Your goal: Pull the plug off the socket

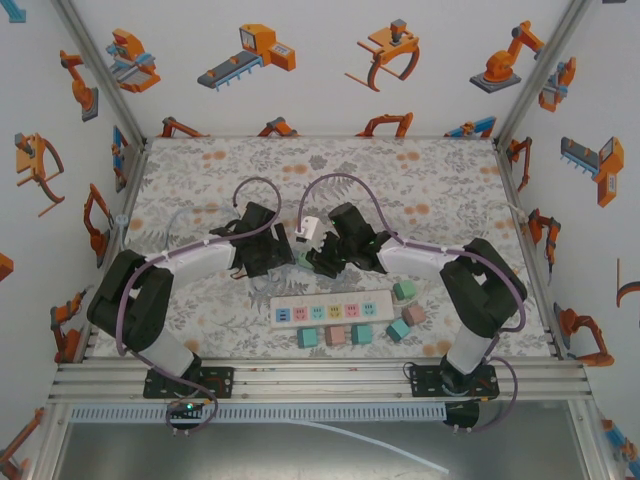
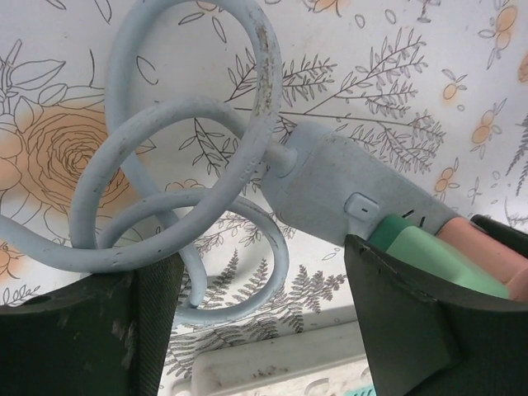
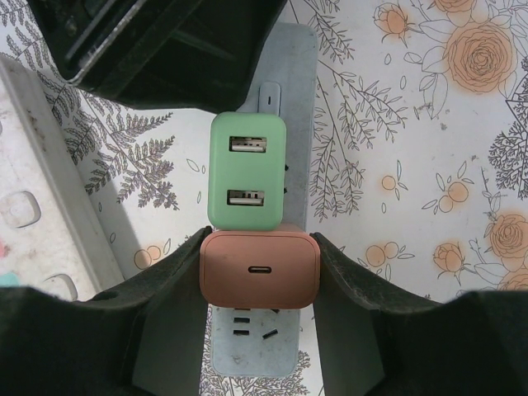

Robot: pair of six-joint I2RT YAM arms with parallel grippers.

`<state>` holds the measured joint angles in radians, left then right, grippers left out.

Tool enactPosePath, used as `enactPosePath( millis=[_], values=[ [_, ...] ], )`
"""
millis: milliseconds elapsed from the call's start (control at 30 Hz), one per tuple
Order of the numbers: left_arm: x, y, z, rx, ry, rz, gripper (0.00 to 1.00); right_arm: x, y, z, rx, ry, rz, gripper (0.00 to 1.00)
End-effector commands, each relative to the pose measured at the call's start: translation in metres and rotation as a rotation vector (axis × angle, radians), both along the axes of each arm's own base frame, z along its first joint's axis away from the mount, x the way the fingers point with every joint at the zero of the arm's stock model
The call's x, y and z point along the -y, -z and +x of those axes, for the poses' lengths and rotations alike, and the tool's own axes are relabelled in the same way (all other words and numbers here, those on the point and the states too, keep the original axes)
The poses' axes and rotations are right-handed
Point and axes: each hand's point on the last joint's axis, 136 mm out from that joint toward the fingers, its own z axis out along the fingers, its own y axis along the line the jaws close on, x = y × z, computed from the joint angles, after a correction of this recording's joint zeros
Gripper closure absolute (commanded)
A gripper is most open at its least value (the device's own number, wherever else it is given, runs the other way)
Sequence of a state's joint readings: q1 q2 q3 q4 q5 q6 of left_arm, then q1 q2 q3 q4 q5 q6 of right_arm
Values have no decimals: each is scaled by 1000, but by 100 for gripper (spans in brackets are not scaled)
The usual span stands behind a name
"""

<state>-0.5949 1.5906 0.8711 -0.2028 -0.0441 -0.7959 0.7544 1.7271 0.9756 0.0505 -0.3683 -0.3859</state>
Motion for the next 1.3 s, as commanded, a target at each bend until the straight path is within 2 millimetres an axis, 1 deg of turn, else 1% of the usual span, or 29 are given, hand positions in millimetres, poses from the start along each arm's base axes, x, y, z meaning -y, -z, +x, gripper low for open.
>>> enactPosePath(
  millis=[0, 133, 167, 200, 267, 367, 467, 600, 667, 733, 800, 900, 967, 1067, 1100, 1133, 1200, 1267],
  values=[
    [1, -20, 16, 82, -56, -42, 25, -21, -4, -17, 2, -92, 43, 94],
    [6, -12, 18, 55, -53, -49, 25, -22, -6, -16, 5, -92, 47, 94],
    [8, -9, 17, 46, -47, -57, 26, -22, -5, -17, 3, -91, 45, 94],
    [11, -5, 16, 34, -39, -57, 30, -22, -5, -16, 2, -90, 47, 94],
    [9, 2, 10, 13, -28, -21, 33, -23, -7, -16, 5, -89, 47, 94],
    [5, 15, 4, -14, -11, 40, 33, -24, -10, -15, -2, -75, 56, 94],
    [4, 37, -12, -84, 37, 134, 33, -28, -16, -13, -6, -51, 51, 94],
    [-9, 73, -43, -179, 63, 248, 36, -33, -15, -15, 64, -42, -63, 94],
    [-18, 87, -57, -207, 60, 291, 38, -38, -21, -15, 32, -15, -46, 95],
    [-29, 101, -71, -233, 51, 326, 40, -43, -32, -12, -2, 19, -1, 95],
    [-36, 109, -81, -247, 45, 344, 40, -44, -39, -9, -23, 44, 23, 94],
    [-44, 119, -91, -250, 34, 362, 41, -42, -47, -2, -30, 96, 24, 95],
    [-48, 124, -95, -250, 23, 369, 42, -41, -49, -1, -27, 111, 22, 95],
    [-52, 131, -98, -246, 14, 382, 43, -45, -68, -3, -21, 106, 113, 95],
    [-53, 132, -99, -245, 13, 380, 44, -43, -72, -2, -18, 119, 130, 95],
    [-53, 133, -99, -244, 10, 378, 44, -42, -74, 0, -7, 126, 126, 96],
    [-54, 136, -101, -241, 9, 375, 44, -37, -66, 3, 30, 143, 33, 100],
    [-53, 139, -104, -233, 14, 359, 45, -38, -67, 2, 67, 135, -20, 100]
  ],
)
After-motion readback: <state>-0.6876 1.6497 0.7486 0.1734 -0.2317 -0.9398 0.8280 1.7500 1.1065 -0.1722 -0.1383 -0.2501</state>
